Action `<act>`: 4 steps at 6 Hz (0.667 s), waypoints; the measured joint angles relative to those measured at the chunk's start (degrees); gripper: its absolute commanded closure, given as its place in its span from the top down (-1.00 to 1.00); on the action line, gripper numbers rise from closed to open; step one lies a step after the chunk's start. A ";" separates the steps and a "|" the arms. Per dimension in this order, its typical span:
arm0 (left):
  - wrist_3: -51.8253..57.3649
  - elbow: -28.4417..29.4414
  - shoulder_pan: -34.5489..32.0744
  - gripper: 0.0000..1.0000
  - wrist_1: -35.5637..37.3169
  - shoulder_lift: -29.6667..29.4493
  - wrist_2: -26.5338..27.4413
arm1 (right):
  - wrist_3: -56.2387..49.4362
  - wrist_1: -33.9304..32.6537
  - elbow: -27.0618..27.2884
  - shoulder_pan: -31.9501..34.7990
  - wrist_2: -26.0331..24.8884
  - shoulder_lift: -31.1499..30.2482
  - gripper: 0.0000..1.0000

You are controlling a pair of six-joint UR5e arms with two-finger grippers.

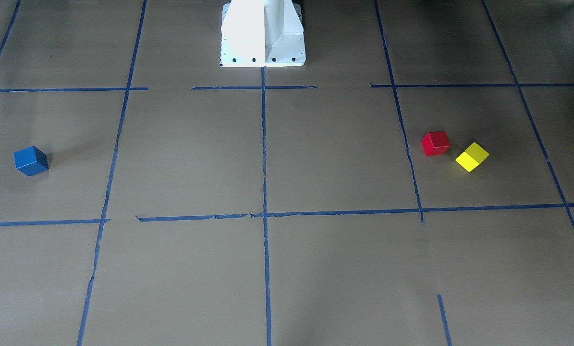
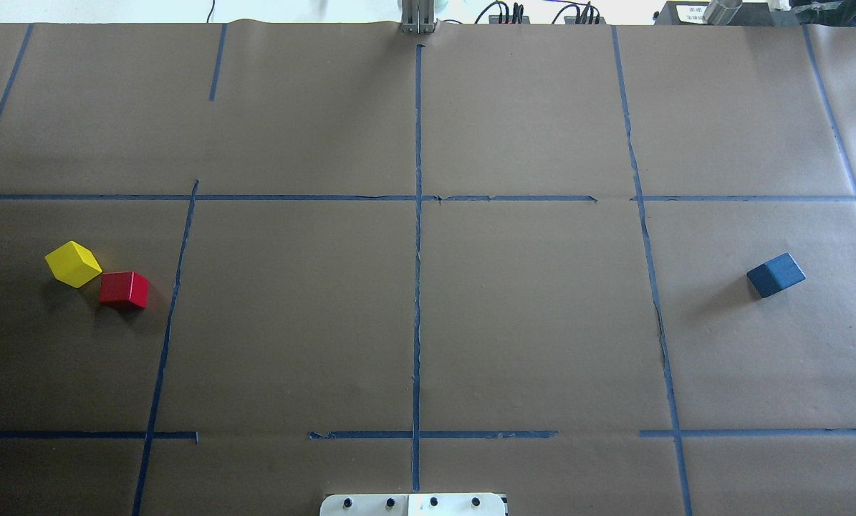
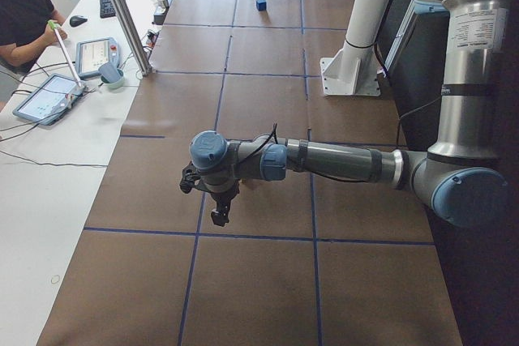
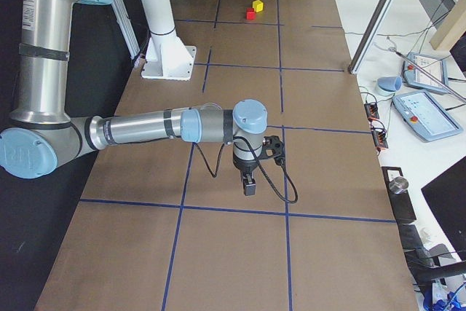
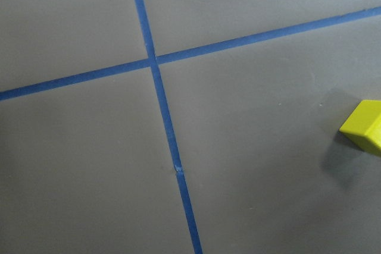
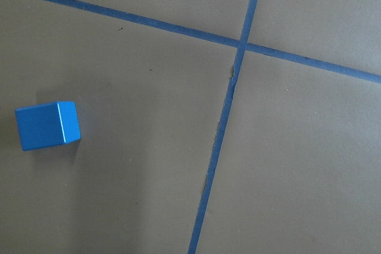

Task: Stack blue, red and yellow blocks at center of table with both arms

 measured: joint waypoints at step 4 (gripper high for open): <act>0.10 -1.65 0.55 1.00 0.20 0.46 6.06 | -0.35 0.41 -0.55 -0.22 0.53 0.01 1.00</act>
